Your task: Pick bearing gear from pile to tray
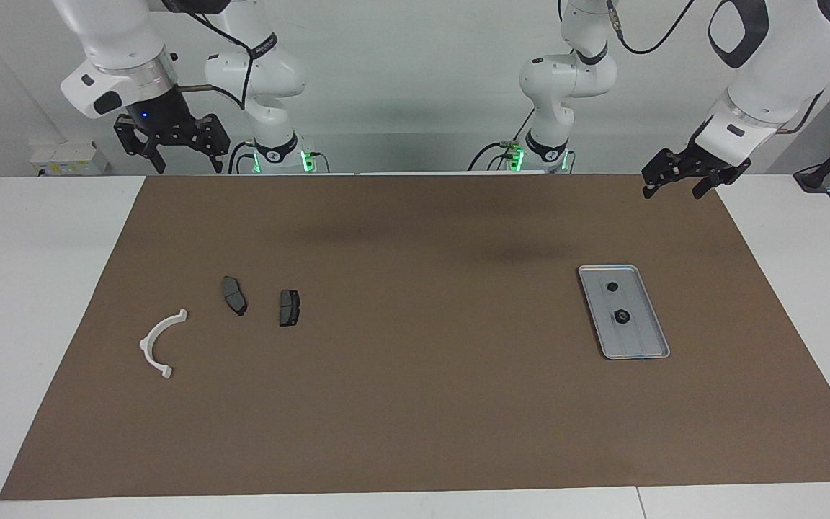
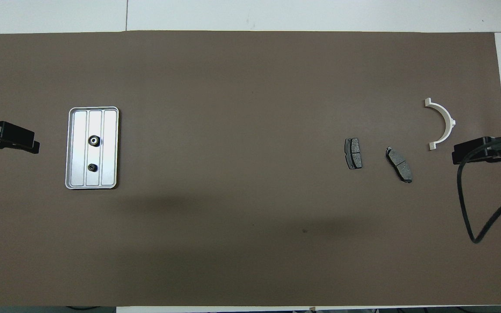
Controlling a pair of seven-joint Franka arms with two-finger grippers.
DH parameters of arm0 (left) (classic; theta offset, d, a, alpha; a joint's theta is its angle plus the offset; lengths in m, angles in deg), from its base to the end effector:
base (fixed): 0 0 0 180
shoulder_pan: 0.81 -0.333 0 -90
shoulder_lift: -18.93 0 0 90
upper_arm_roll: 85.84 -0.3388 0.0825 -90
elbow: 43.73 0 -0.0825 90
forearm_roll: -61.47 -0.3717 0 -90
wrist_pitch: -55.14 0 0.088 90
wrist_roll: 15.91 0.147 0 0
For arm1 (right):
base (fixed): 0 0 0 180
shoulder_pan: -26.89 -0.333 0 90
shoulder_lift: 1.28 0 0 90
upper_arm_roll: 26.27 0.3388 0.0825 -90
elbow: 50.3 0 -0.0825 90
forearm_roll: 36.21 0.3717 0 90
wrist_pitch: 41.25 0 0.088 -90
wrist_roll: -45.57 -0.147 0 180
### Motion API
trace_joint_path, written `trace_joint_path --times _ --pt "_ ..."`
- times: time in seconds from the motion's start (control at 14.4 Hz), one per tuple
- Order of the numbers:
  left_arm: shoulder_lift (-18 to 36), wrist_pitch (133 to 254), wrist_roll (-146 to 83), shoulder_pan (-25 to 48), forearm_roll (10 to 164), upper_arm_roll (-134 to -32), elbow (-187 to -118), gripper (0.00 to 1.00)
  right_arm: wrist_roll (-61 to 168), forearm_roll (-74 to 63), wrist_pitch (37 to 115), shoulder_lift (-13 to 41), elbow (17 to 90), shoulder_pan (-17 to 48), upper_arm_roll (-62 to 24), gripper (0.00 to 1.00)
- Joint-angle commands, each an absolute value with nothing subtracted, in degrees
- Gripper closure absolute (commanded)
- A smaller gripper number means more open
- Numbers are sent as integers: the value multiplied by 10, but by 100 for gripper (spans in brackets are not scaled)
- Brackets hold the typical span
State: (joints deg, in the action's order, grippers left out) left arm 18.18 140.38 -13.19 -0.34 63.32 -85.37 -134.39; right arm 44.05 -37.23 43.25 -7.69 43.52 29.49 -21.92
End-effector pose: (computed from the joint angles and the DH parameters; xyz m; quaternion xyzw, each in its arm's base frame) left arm 0.5321 -0.0137 0.5885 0.9979 -0.0324 -0.0536 0.0170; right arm 0.4921 0.0145 0.6267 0.9996 0.0010 -0.0252 0.0138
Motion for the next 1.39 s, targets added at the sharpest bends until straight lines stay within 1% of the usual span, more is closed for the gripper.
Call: trace_joint_path --times 0.0,0.14,0.28,1.32 --pt "214 1456 -128 10 626 -856 -1409 0 435 -360 436 -83 437 296 -219 0" --pt "235 1482 -128 11 626 -856 -1457 0 436 -360 436 -83 437 297 -219 0" --pt "243 1476 -128 11 626 -856 -1471 0 436 -360 436 -83 437 298 -219 0" --pt "246 1457 -127 12 626 -855 -1474 0 437 -359 447 -82 437 302 -220 0"
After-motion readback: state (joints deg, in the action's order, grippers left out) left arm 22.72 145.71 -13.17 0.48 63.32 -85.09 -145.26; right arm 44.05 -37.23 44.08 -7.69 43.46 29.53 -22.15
